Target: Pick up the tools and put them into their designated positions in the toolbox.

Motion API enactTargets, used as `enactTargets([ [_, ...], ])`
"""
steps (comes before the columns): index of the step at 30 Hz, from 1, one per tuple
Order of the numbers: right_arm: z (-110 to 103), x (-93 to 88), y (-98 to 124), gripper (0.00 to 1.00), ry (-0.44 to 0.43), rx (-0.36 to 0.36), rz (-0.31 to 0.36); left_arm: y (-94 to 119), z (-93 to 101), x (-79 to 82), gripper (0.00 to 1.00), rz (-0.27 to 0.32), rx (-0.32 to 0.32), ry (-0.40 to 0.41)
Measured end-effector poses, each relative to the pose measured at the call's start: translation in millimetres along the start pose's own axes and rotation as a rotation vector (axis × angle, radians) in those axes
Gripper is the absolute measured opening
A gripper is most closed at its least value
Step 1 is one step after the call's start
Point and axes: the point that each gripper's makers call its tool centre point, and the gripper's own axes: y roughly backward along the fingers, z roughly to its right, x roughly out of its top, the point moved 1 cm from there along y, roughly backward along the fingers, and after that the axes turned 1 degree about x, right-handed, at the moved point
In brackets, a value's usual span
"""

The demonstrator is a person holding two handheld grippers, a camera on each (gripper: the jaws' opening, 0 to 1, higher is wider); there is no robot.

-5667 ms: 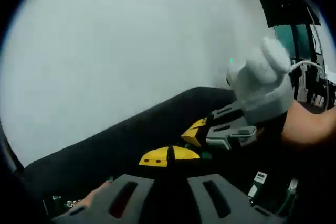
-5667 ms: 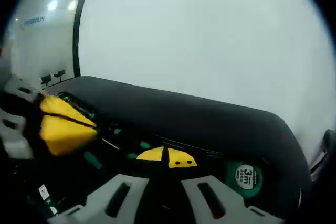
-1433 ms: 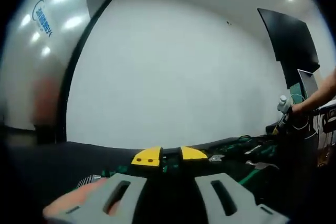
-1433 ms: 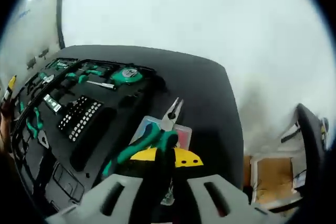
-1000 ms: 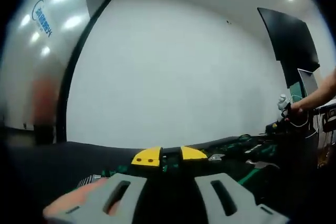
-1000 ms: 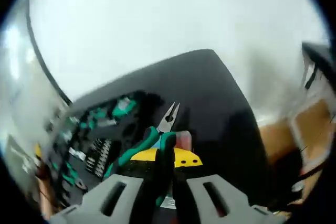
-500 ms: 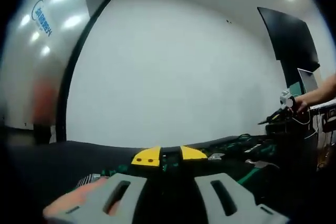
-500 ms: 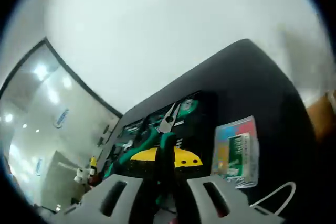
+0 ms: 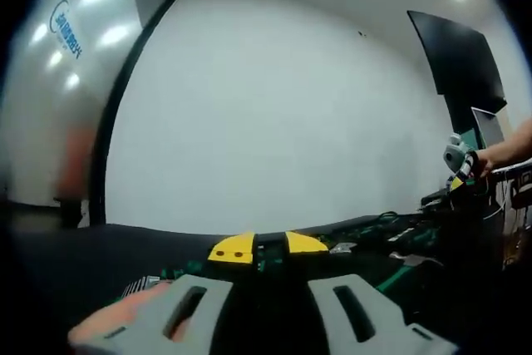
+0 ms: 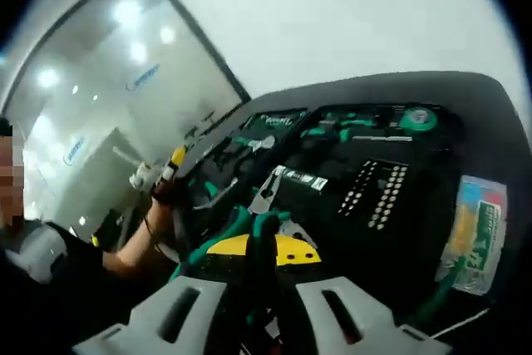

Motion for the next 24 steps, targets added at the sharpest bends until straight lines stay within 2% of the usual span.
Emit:
enactTargets([
  [2,-1,-5.2,-4,0.06,0.001,-0.007,-0.022,0,0.2,-0.3,0.09,-0.003,-0.002,0.003],
  [5,2,-16.4,-3,0.07,0.029,-0.075,-0.041,0,0.3,0.5,0.09,0.002,-0.001,-0.001],
  [6,5,-18.8,-1,0.07,0.048,-0.114,-0.042,0,0.6,0.3,0.09,0.001,-0.002,-0.001],
  [9,14,-25.2,6,0.07,0.2,-0.284,-0.034,-1,1.2,-0.5,0.1,-0.002,-0.004,-0.008],
  [10,14,-28.4,7,0.07,0.218,-0.315,-0.041,-1,1.4,-0.5,0.1,-0.001,-0.004,-0.01],
  [11,15,-28.9,7,0.07,0.23,-0.337,-0.033,-1,1.4,-1.0,0.09,-0.003,-0.003,-0.015],
  [13,18,-11.5,3,0.1,0.249,-0.324,0.043,-1,1.8,-1.6,0.1,-0.007,-0.004,-0.017],
  [14,-16,-24.2,-14,0.11,0.114,-0.27,0.069,-1,1.9,-1.8,0.1,-0.007,-0.004,-0.017],
  [15,-21,-24.6,-16,0.11,0.055,-0.254,0.067,-1,1.9,-1.9,0.1,-0.008,-0.003,-0.018],
  [16,-14,-15.9,-4,0.12,0.039,-0.294,0.096,-1,2.0,-2.0,0.1,-0.009,-0.002,-0.018],
  [18,-8,-2.6,9,0.13,0.006,-0.312,0.12,-1,2.3,-2.7,0.1,-0.014,-0.002,-0.019],
  [19,-13,4.2,10,0.12,-0.015,-0.288,0.146,-1,2.5,-3.0,0.1,-0.015,-0.002,-0.02],
  [20,-6,4.9,22,0.1,-0.025,-0.334,0.107,-1,2.2,-3.5,0.1,-0.017,-0.003,-0.022],
  [21,3,8.6,31,0.08,0.002,-0.386,0.09,-2,1.8,-3.9,0.1,-0.018,-0.005,-0.024],
  [22,21,8.9,47,0.06,0.066,-0.486,0.034,-2,2.1,-3.9,0.1,-0.018,-0.007,-0.028],
  [24,33,1.6,57,0.01,0.153,-0.595,-0.04,-2,2.2,-3.3,0.1,-0.015,-0.004,-0.035],
])
